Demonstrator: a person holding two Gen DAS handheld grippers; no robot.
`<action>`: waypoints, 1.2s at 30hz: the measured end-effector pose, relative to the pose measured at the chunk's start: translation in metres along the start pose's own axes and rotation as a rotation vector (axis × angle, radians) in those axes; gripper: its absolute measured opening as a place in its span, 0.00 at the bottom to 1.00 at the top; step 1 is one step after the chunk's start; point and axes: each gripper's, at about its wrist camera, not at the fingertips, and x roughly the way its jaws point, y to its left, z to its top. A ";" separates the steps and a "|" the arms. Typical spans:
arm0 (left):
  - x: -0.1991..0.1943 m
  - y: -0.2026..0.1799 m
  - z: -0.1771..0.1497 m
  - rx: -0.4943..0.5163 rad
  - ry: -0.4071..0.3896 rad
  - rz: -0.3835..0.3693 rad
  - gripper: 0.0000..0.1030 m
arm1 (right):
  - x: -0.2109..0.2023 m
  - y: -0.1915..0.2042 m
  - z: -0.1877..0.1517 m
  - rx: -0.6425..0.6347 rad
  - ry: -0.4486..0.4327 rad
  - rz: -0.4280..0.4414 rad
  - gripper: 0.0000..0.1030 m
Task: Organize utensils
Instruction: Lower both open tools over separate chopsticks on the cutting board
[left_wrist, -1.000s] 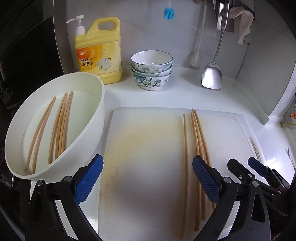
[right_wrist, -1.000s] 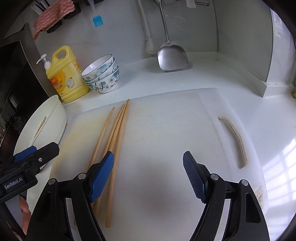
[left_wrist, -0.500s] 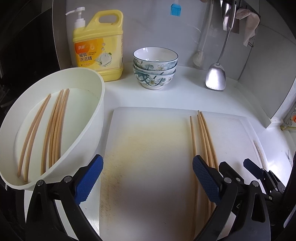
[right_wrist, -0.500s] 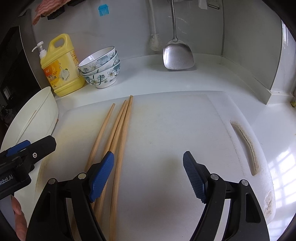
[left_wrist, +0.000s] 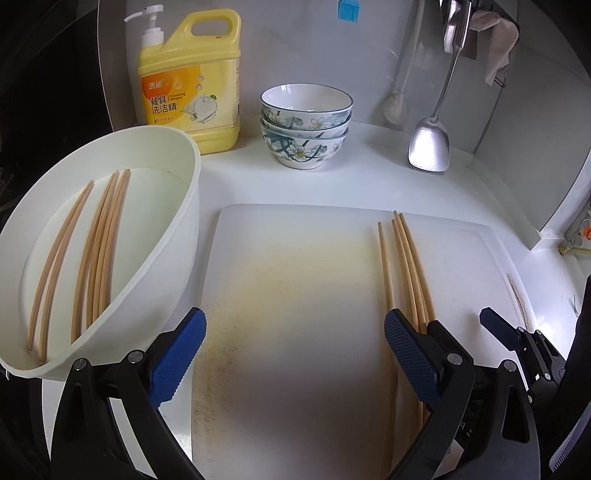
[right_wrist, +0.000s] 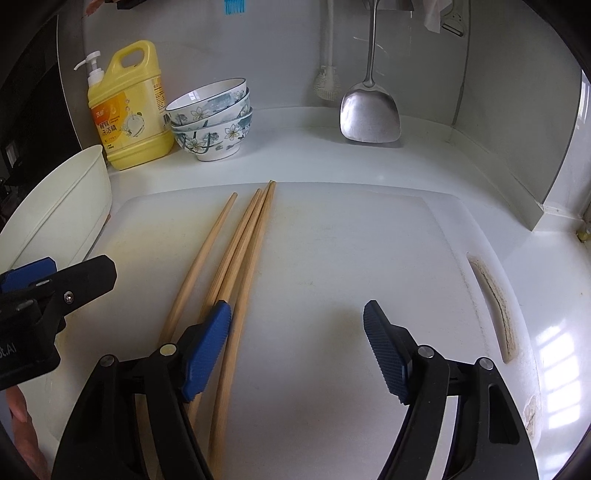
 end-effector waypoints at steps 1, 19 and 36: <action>0.000 0.000 0.000 0.001 0.001 0.001 0.93 | -0.001 -0.001 0.000 -0.002 -0.003 0.001 0.55; 0.025 -0.026 -0.011 0.051 0.074 0.006 0.93 | -0.004 -0.027 0.000 0.026 -0.003 0.011 0.06; 0.040 -0.031 -0.010 0.070 0.065 0.066 0.94 | -0.009 -0.043 -0.005 0.051 -0.003 0.011 0.06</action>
